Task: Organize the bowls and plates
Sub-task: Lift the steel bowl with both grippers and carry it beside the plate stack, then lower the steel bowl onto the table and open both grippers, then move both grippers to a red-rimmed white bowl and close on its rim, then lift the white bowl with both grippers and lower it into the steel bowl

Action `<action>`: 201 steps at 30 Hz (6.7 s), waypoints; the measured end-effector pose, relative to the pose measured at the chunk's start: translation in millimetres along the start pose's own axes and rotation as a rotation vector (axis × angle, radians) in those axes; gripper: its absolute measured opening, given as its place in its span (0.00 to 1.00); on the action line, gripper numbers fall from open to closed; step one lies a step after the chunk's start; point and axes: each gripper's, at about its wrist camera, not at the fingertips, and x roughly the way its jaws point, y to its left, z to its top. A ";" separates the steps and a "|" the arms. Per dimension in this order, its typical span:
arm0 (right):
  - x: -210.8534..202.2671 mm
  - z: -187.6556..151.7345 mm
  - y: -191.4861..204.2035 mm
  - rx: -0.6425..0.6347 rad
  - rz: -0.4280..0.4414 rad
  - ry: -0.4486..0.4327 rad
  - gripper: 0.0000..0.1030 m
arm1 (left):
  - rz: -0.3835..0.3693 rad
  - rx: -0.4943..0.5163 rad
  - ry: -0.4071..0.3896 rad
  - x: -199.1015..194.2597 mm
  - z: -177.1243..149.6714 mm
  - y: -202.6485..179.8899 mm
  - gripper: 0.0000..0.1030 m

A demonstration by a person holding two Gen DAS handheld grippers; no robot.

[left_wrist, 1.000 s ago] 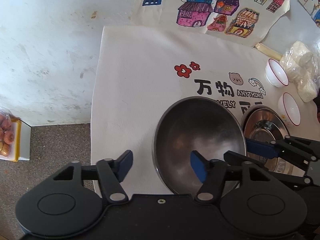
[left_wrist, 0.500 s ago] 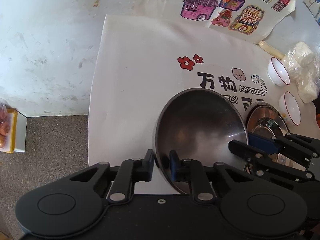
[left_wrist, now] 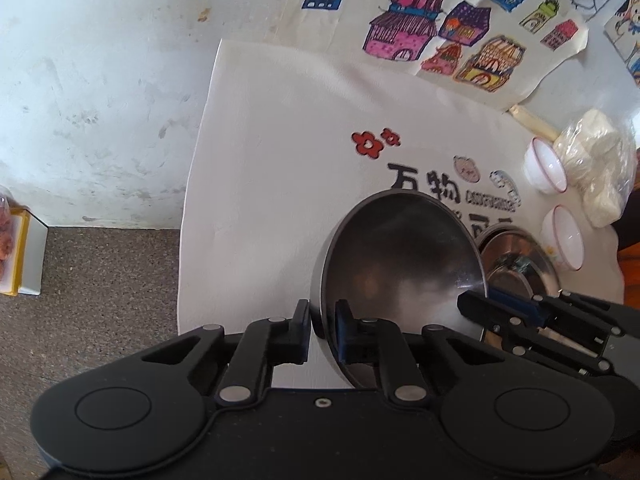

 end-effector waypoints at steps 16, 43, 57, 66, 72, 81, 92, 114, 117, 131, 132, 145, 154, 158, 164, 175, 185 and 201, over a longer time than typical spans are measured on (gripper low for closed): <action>-71.2 -21.0 -66.0 0.157 -0.119 -0.075 0.12 | -0.174 0.087 0.029 2.9 14.8 -102.7 0.13; -91.8 -116.4 -281.3 0.057 0.056 0.055 0.12 | -0.042 -0.050 0.144 73.0 -74.3 -287.9 0.13; -70.0 -110.4 -286.4 0.057 0.060 0.089 0.12 | -0.047 -0.047 0.189 100.7 -68.8 -284.3 0.15; -69.6 -108.1 -288.3 0.107 0.029 0.091 0.20 | -0.084 0.007 0.235 102.7 -57.2 -282.1 0.30; -73.7 -107.4 -294.0 0.146 0.009 0.076 0.27 | -0.129 0.010 0.237 84.7 -47.5 -276.0 0.52; -79.5 -98.8 -300.6 0.184 -0.019 0.037 0.60 | -0.151 0.039 0.108 64.4 -16.7 -273.6 0.99; -71.6 -83.0 -293.6 0.199 -0.030 -0.009 1.00 | -0.064 0.089 0.025 79.5 26.4 -260.6 0.99; -7.6 -43.4 -292.8 0.239 -0.126 0.048 1.00 | -0.027 0.301 0.110 146.5 73.2 -263.7 0.99; -0.4 -41.9 -290.5 0.218 -0.141 0.053 1.00 | -0.029 0.309 0.119 149.3 74.0 -263.7 0.99; 10.6 -39.4 -283.9 0.168 -0.150 0.071 0.78 | 0.035 0.392 0.146 159.3 71.4 -278.0 0.95; 10.8 -39.6 -283.7 0.169 -0.143 0.074 0.75 | 0.035 0.392 0.145 159.6 71.7 -278.3 0.94; 20.4 -32.5 -282.1 0.246 -0.046 0.115 0.36 | -0.033 0.312 0.174 158.9 70.4 -275.4 0.57; 23.1 -32.1 -278.1 0.270 -0.007 0.114 0.14 | -0.074 0.226 0.211 160.0 65.1 -271.1 0.18; 23.5 -32.8 -281.9 0.298 0.005 0.114 0.11 | -0.080 0.191 0.212 157.9 61.8 -272.3 0.10; 20.8 -29.2 -283.2 0.320 -0.006 0.106 0.08 | -0.072 0.123 0.188 146.5 57.4 -272.6 0.10; -11.6 -26.4 -290.0 0.339 0.010 0.044 0.07 | -0.119 0.070 0.152 105.2 64.8 -282.5 0.10; -45.4 -43.2 -292.8 0.333 0.024 0.032 0.07 | -0.156 0.065 0.167 84.5 41.7 -280.0 0.10; -73.7 -66.0 -289.4 0.302 0.055 0.048 0.07 | -0.189 0.037 0.213 72.5 3.5 -279.1 0.12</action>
